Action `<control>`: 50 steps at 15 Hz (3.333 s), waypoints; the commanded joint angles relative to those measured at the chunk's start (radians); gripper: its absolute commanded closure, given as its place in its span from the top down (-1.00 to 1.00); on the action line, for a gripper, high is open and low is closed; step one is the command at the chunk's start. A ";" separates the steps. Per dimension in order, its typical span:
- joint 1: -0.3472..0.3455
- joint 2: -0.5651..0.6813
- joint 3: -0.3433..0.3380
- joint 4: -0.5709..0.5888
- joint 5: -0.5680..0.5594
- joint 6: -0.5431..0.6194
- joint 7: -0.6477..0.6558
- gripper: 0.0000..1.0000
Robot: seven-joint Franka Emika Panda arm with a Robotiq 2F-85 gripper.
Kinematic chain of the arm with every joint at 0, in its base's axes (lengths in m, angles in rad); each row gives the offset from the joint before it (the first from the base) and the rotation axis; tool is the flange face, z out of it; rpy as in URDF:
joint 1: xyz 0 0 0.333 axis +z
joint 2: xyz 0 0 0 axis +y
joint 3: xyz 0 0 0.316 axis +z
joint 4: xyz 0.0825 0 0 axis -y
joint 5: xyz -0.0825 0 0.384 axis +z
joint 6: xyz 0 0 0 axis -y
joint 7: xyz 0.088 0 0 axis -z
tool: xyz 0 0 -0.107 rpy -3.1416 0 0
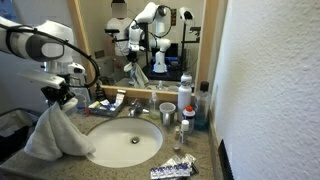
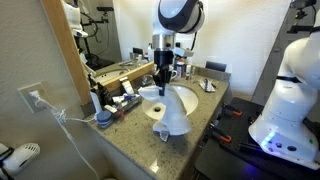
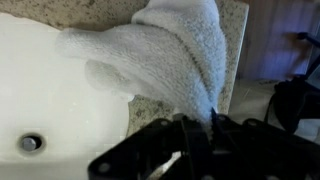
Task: Unhang the towel, wipe the base top and hang it back
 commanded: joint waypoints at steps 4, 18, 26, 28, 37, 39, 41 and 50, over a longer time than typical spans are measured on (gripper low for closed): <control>0.001 0.222 0.017 0.079 0.172 -0.013 -0.240 -0.92; -0.015 0.708 0.162 0.418 0.199 0.082 -0.399 -0.92; -0.013 0.826 0.189 0.517 0.052 0.357 -0.355 -0.92; -0.021 0.821 0.181 0.505 0.014 0.446 -0.331 -0.91; -0.098 0.785 0.177 0.422 -0.111 0.488 -0.147 -0.92; -0.111 0.784 0.180 0.422 -0.112 0.446 -0.134 -0.91; -0.141 0.783 0.195 0.428 -0.102 0.368 -0.144 -0.91; -0.212 0.777 0.152 0.459 -0.053 0.011 -0.140 -0.91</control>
